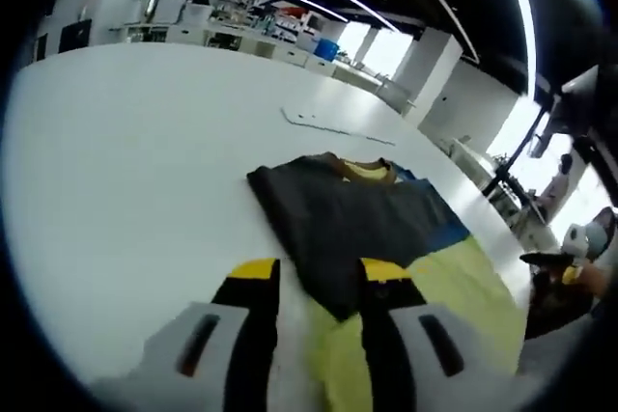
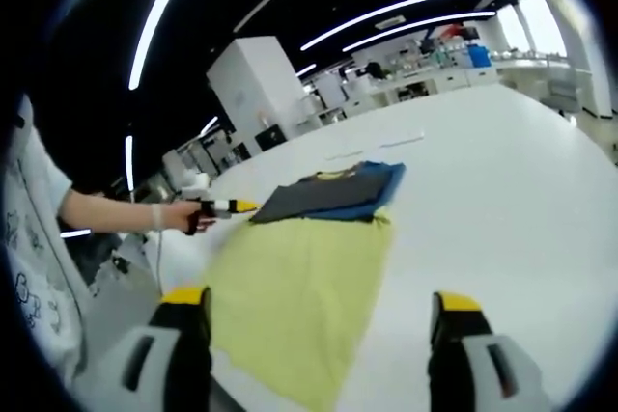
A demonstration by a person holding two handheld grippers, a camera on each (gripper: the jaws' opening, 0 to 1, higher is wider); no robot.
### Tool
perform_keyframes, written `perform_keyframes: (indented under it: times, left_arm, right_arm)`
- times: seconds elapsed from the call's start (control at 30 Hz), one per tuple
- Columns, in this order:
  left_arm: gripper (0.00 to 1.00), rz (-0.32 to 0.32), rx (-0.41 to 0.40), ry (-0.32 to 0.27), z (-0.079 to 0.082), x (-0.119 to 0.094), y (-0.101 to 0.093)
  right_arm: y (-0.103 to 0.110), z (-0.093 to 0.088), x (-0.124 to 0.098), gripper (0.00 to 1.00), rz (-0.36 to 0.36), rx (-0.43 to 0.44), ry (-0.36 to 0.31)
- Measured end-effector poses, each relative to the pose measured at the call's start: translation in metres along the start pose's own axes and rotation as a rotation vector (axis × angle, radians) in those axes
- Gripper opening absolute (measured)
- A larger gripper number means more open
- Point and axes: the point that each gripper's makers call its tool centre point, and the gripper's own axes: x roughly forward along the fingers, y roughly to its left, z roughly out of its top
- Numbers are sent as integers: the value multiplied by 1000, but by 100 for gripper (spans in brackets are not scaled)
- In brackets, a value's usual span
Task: Fold the garment on the visible template until the final outline fits inside the template.
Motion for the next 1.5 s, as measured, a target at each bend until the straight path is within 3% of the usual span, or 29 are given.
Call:
perform_keyframes:
  times: [0.13, 0.17, 0.3, 0.37, 0.4, 0.57, 0.77, 0.9, 1.07, 1.27, 1.5]
  left_arm:
    - [69, -41, 91, -19, 0, -16, -16]
    - [73, -58, 108, -17, -3, -22, -25]
    - [92, -85, 127, -9, -6, -28, -30]
    - [97, -94, 129, -8, -9, -36, -37]
    - [98, -98, 147, 1, -16, -47, -48]
    - [99, -105, 175, 16, -20, -56, -54]
    - [99, -109, 190, -11, -16, -70, -65]
    - [99, -108, 206, -8, -26, -84, -78]
    - [99, -103, 248, 38, -39, -92, -80]
    - [99, -108, 317, 85, -55, -106, -85]
    - [96, -105, 329, 140, -76, -119, -85]
  right_arm:
    - [4, 3, 4, 97, 3, -24, -5]
    - [5, 4, 4, 97, 5, -27, -8]
    - [8, 9, 8, 99, 17, -56, -16]
    - [10, 10, 9, 100, 17, -93, -10]
    - [10, 10, 9, 100, 17, -106, -6]
    - [11, 10, 9, 100, 34, -126, -7]
    - [11, 5, 8, 100, 42, -173, 23]
    - [11, 4, 8, 100, 42, -200, 36]
    - [9, 2, 9, 100, 40, -264, 44]
    - [1, -5, 5, 97, 26, -271, 78]
    - [-5, -16, -5, 96, 4, -267, 101]
